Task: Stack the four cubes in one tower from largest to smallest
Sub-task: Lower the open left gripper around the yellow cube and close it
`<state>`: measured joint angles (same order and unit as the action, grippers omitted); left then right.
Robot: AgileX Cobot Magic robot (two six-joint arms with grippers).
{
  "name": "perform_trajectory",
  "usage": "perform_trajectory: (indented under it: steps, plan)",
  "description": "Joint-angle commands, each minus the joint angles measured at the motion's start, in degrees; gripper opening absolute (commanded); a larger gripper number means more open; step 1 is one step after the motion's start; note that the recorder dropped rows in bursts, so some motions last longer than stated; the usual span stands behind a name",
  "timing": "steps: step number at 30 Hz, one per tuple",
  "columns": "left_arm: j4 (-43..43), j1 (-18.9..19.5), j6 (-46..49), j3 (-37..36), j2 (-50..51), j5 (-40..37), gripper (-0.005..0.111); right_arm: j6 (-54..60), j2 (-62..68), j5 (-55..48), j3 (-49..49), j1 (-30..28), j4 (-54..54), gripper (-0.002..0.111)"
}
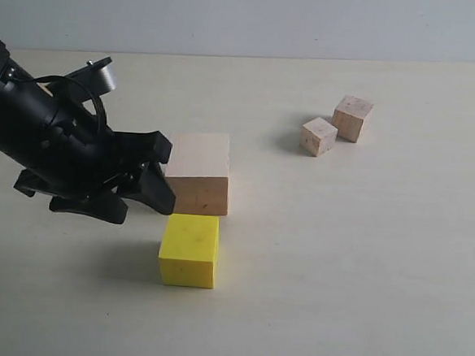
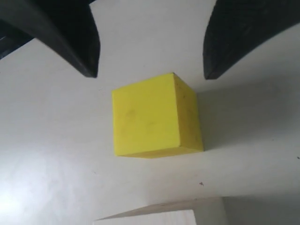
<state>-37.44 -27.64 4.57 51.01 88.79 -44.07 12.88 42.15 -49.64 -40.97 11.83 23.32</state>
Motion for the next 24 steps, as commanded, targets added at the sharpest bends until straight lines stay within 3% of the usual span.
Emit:
perform_trajectory:
  steps: [1,8,14,20,24]
  plan:
    - [0.5,-0.3,-0.5,0.4,0.1,-0.5,0.062,0.6,-0.1,0.0,0.2,-0.2,0.4,0.0]
    - [-0.9,-0.5,-2.0,0.4,0.1,-0.6,0.063,0.6,-0.1,0.0,0.2,-0.2,0.7,0.0]
    - [-1.3,-0.5,-0.9,0.4,1.1,0.3,0.079,0.6,-0.1,0.0,0.2,-0.2,1.5,0.0]
    - [-7.7,-0.9,2.0,0.4,1.2,0.3,0.079,0.6,0.0,-1.0,0.2,-0.2,1.9,0.0]
    - [-2.6,-2.7,-1.4,1.9,1.9,0.2,0.079,0.6,0.0,-1.0,0.2,-0.2,1.9,0.0]
